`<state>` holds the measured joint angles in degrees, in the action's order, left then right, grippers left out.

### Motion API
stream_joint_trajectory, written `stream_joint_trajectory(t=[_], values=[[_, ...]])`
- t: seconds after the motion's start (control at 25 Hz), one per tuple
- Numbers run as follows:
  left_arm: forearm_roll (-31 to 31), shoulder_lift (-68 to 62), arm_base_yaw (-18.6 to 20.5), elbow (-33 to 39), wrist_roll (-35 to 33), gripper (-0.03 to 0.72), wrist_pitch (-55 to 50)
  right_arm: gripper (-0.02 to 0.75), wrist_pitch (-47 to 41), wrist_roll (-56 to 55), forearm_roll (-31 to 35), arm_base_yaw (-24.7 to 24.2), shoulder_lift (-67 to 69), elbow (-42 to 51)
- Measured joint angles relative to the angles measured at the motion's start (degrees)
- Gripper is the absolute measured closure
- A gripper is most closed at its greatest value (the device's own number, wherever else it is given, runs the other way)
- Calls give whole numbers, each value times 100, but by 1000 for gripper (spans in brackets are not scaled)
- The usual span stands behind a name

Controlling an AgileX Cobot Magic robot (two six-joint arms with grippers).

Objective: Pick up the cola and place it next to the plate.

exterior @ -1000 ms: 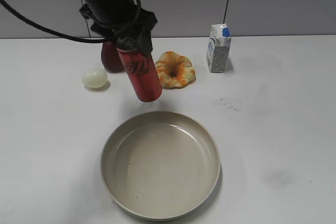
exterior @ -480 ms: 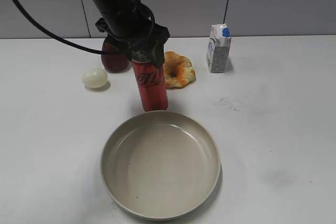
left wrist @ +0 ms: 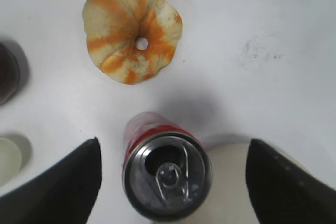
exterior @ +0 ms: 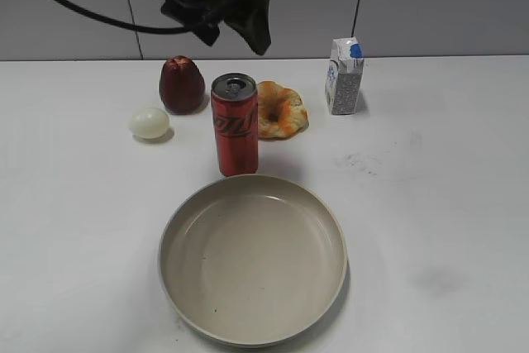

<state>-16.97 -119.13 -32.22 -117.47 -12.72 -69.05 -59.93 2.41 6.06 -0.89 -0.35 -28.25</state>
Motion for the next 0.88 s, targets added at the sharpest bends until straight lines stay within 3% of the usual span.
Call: stream_joint_trajectory(t=[0.12,0.32,0.44,0.72,0.88], values=[[186,458,204,-48,15,40,-48,203,0,0,0,0,0,0],[368,1517,916,363,86,55,-43,203,0,0,0,0,0,0],[428,2248,1460,1218,92,67,-48,203,0,0,0,0,0,0],[637,4133,2688,4094,106,95,-67,203,0,0,0,0,0,0],[638,5434,3109,5507,129,96,-48,203,0,0,0,0,0,0]])
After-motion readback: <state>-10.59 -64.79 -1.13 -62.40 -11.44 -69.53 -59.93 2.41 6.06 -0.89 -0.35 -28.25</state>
